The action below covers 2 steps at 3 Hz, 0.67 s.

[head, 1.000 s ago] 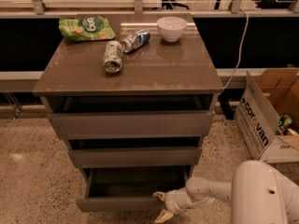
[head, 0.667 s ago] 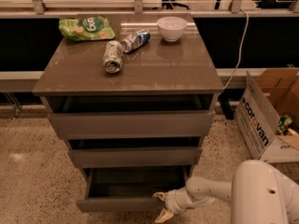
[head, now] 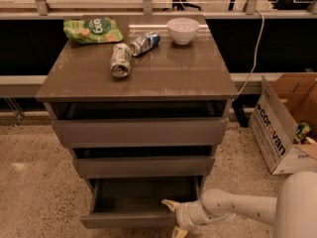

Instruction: Open bottom drawer

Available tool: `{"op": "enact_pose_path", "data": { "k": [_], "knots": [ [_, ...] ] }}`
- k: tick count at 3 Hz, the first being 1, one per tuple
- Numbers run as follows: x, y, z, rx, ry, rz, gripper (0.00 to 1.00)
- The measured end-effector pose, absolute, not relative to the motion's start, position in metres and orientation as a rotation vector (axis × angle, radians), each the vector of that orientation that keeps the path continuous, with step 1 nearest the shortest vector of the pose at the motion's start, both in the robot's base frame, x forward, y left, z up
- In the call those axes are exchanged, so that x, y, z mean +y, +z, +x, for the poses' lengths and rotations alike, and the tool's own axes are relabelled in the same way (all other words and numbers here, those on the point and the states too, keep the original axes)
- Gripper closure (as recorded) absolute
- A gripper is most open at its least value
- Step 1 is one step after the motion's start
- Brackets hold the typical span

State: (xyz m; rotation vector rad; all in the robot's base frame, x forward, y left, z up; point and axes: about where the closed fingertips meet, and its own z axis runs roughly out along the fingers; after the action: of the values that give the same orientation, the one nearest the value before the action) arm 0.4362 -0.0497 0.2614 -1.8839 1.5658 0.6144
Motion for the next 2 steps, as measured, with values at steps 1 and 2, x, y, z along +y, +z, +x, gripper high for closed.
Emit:
{"op": "enact_pose_path", "data": {
  "k": [1, 2],
  "knots": [
    [-0.051, 0.281, 0.437, 1.537, 0.565, -1.874, 0.00],
    [-0.068, 0.276, 0.450, 1.589, 0.570, -1.799, 0.00]
  ]
}}
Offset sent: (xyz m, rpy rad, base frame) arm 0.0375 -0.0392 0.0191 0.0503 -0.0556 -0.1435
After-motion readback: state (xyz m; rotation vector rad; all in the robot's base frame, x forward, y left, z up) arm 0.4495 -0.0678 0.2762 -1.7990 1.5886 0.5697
